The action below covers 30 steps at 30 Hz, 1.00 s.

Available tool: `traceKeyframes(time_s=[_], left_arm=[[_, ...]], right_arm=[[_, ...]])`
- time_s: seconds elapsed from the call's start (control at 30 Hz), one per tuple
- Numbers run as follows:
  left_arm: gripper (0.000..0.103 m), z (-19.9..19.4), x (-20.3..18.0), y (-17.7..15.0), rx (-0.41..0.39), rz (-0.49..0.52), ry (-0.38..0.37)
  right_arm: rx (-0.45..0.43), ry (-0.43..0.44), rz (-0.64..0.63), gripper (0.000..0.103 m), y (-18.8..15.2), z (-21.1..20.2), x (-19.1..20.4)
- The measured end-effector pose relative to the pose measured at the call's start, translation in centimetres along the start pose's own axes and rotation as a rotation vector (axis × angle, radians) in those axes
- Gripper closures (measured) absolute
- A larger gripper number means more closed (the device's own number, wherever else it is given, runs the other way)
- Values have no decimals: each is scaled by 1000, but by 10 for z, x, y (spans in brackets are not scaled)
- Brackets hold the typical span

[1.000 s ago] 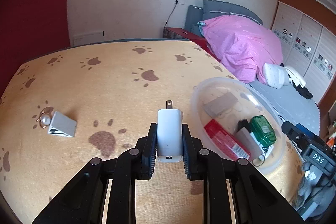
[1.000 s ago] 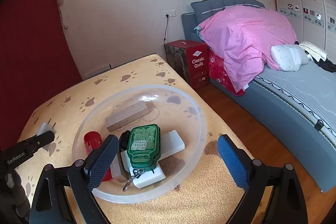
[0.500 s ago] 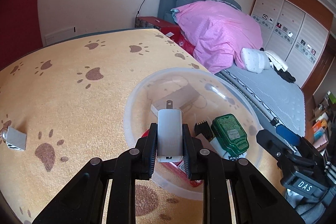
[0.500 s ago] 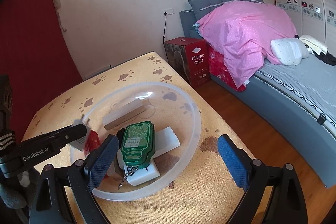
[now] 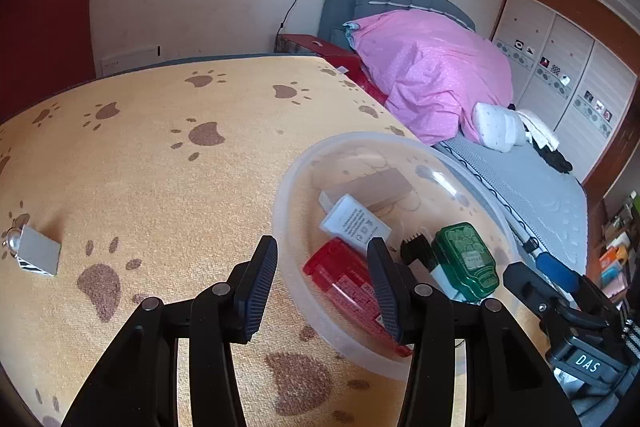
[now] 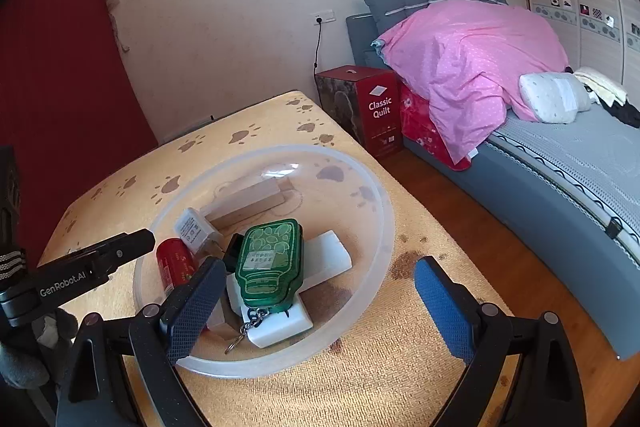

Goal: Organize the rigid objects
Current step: 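Lower the white charger into the clear bowl and open the left gripper, then move the left gripper to the gold pearl ring while the right gripper approaches the white striped piece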

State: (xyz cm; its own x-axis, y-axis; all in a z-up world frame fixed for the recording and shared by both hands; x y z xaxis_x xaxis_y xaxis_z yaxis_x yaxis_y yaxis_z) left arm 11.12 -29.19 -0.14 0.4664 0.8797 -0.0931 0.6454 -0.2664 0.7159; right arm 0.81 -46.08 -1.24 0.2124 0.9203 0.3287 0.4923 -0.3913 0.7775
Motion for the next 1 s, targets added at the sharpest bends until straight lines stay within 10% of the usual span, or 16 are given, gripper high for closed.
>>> traceKeyframes(time_s=[0.43,1.0], left_arm=[[47,-7,60,-3,-22,-38,142],[38,-33,237,-12,-39,-292,410]], right_arm=[[-8,25,-49,5,0,-6,22],[23,78,-115,5,-12,-7,63]])
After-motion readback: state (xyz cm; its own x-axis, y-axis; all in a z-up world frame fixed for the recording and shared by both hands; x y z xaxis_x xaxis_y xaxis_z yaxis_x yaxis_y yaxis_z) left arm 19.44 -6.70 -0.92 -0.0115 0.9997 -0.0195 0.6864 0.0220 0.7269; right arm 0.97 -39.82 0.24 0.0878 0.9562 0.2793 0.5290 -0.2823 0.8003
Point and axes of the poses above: each gripper's, at about its wrist camera, not at the fingertips, and z roughly the way its jaws point, x to its left, y to its top, the point moved 8 cm from there along z, roughly the way its jaws point, and after that the axes turned 9 degrees about y, right-handed, at the moved point
